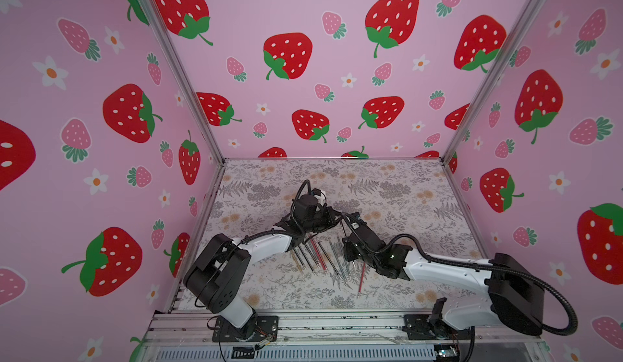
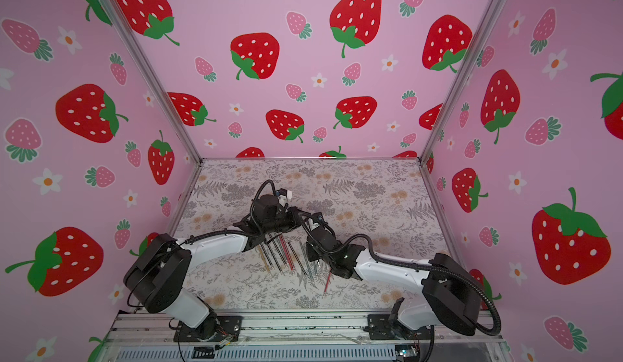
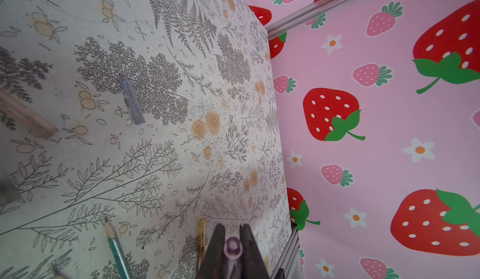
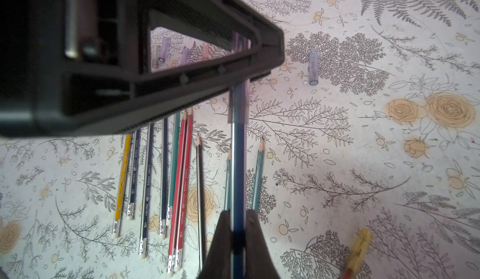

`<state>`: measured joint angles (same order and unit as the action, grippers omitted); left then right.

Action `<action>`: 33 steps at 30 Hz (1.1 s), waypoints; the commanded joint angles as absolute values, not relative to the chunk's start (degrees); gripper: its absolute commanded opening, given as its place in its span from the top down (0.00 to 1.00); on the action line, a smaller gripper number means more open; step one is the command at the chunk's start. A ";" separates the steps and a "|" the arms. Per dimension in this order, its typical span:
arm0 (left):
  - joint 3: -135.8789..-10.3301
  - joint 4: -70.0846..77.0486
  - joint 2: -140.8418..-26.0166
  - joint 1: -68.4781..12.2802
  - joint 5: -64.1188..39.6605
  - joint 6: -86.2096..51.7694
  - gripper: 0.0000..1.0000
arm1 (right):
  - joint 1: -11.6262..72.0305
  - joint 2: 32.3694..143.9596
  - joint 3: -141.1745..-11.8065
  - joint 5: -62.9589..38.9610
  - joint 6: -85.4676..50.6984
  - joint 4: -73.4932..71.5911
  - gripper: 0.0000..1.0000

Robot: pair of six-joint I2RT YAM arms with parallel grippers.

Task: Remove the protective cover of the pencils
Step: Remove the protective sleeve from the pencil, then place the pencil at the center of the board.

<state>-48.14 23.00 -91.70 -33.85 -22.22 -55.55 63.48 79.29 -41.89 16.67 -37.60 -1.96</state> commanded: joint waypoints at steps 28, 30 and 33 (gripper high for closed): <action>-56.77 23.38 -102.57 -26.08 -17.75 -57.22 1.00 | 64.80 78.58 -40.59 23.20 -42.04 2.65 1.00; -57.42 21.87 -102.74 -26.65 -17.21 -56.22 1.00 | 64.50 78.40 -39.71 24.30 -43.69 3.07 1.00; -58.48 19.51 -103.04 -27.48 -16.53 -54.90 1.00 | 63.32 79.66 -38.50 24.16 -46.35 3.16 1.00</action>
